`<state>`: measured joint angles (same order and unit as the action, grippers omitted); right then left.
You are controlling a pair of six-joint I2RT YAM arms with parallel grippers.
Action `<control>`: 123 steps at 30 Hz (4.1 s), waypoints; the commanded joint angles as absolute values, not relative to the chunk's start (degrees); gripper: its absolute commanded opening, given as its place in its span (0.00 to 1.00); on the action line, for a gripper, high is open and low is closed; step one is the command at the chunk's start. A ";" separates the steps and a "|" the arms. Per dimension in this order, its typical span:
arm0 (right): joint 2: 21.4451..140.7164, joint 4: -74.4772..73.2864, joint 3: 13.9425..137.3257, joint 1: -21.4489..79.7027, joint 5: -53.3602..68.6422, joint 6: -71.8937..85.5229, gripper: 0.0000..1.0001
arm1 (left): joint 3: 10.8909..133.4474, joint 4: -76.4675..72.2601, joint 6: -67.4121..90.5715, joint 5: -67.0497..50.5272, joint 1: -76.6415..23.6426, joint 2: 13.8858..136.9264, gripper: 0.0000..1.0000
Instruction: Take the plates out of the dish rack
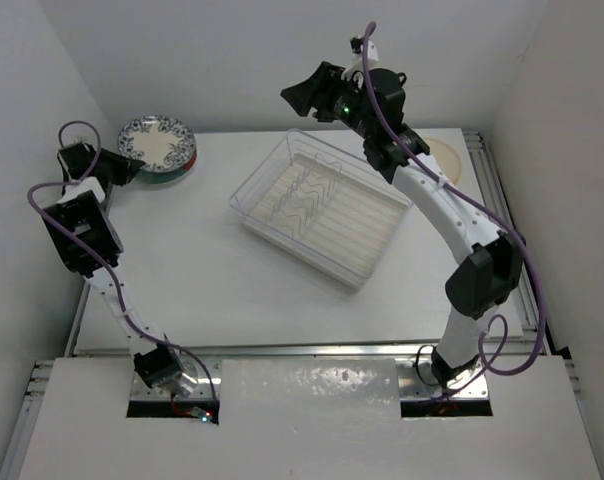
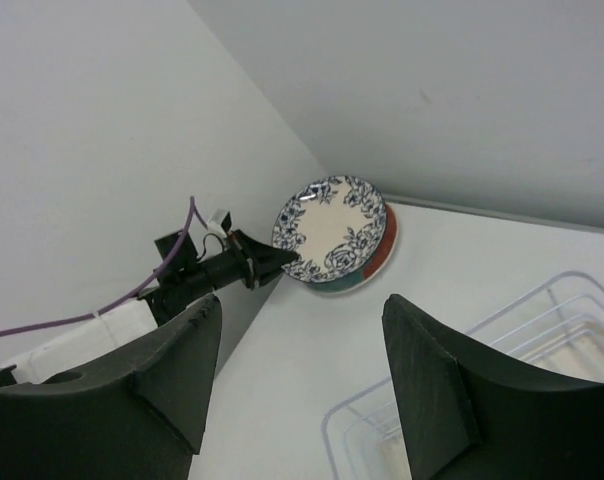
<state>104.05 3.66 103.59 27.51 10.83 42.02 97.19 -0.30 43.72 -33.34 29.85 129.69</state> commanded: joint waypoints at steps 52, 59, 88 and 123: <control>99.76 -1.14 101.69 27.33 4.04 30.41 0.71 | 113.64 17.32 -0.53 -0.26 19.95 137.90 1.00; 101.25 -2.10 104.32 27.33 3.95 29.97 0.72 | 110.92 13.28 -4.12 -0.26 18.38 135.97 1.00; 100.90 -4.04 104.41 27.33 4.05 27.87 0.73 | 111.53 13.27 -6.60 6.23 16.87 132.37 1.00; 53.09 -4.05 35.78 -12.48 -31.82 20.39 0.90 | 42.02 24.78 -21.97 -5.45 17.58 48.97 1.00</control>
